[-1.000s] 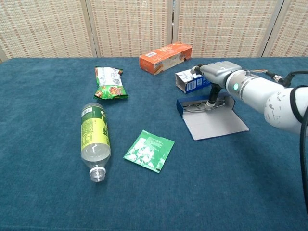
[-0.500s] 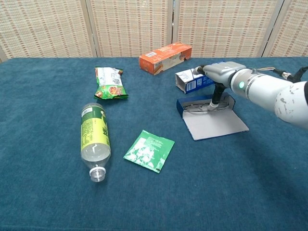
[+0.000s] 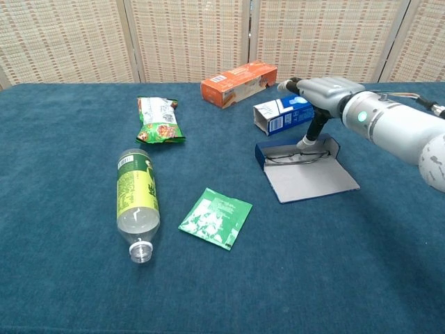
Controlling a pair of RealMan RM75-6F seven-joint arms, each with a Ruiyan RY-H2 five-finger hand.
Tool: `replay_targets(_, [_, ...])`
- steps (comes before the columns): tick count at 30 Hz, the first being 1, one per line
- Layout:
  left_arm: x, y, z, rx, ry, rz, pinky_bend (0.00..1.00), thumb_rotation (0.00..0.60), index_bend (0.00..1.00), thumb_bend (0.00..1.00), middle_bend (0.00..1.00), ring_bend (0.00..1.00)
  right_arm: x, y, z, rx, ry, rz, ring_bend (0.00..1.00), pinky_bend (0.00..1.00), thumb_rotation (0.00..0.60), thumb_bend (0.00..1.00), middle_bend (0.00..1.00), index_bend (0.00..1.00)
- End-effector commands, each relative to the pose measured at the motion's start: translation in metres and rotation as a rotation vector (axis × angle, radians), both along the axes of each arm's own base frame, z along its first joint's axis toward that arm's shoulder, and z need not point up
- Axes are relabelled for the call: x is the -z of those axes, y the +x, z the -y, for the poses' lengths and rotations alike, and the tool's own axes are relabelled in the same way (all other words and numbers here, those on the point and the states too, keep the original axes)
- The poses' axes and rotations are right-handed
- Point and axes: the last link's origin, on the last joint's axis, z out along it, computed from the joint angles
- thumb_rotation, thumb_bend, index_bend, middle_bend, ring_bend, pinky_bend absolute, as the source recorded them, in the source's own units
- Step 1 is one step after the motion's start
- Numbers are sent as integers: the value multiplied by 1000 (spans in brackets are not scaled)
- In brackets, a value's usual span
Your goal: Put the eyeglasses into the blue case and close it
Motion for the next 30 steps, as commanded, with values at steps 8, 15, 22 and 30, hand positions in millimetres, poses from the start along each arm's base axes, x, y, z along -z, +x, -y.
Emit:
replay_targets(8, [1,0,0,1,-2,3,0,600,81,425,0,0,-4,-14,-12,-19,15,-41,0,0,600,0,0,0])
replay_targets(15, [1,0,0,0,-2,3,0,600,81,425,0,0,-4,-19,-5,9,8,-66,0,0,600,0,0,0])
replay_targets(22, [1,-2,1,-9,-5,3,0,600,81,425,0,0,2,-23,-5,22,20,-88,0,0,600,0,0,0])
replay_targets(30, [1,-2,0,-9,-2,3,0,600,81,425,0,0,6,-19,7,44,4,-84,0,0,600,0,0,0])
